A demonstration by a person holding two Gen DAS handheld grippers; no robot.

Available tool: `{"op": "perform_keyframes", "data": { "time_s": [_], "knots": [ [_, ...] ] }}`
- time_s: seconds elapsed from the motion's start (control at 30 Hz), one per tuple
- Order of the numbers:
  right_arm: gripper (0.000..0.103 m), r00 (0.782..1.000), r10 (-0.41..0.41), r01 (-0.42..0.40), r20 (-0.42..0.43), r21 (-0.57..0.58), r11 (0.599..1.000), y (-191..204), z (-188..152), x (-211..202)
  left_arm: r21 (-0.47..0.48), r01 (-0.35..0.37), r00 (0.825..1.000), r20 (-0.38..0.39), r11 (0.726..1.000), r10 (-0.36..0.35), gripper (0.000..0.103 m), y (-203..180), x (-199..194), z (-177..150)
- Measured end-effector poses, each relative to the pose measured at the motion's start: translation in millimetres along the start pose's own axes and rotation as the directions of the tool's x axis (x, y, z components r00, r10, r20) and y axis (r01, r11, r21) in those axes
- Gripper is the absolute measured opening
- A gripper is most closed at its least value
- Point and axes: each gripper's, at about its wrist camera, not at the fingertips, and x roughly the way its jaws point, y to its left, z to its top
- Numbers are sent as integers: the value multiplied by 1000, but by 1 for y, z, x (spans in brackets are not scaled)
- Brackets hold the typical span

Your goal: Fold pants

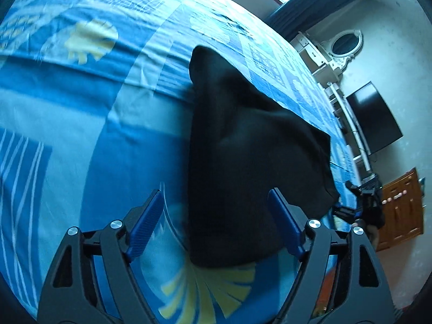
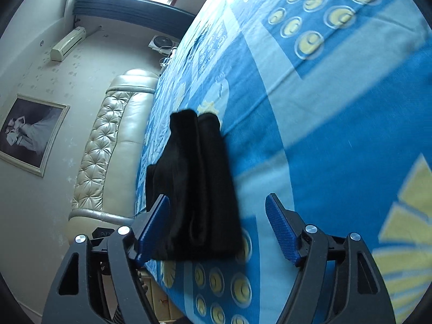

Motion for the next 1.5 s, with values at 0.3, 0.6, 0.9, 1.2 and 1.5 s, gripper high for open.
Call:
{"op": "perform_keyframes", "data": {
  "time_s": [0.3, 0.6, 0.9, 1.2, 1.5],
  "knots": [
    [74, 999, 3, -3, -41, -21, 1000, 12, -20, 22, -53, 55, 998, -32, 997, -57, 79, 2, 17, -15],
    [68, 998, -58, 56, -34, -65, 996, 26, -21, 50, -79, 72, 997, -21, 994, -73, 67, 4, 33, -13],
    [38, 998, -41, 40, -42, -24, 999, 22, -21, 45, -14, 11, 1000, -22, 1000, -11, 32, -16, 26, -11],
    [36, 999, -33, 31, -43, -35, 999, 31, -29, 37, -9, -33, 999, -23, 999, 33, 29, -23, 16, -15],
    [36, 998, -28, 26, -61, -23, 999, 23, -49, 24, 39, -84, 996, -40, 996, 85, 29, -33, 6, -31]
  ]
}}
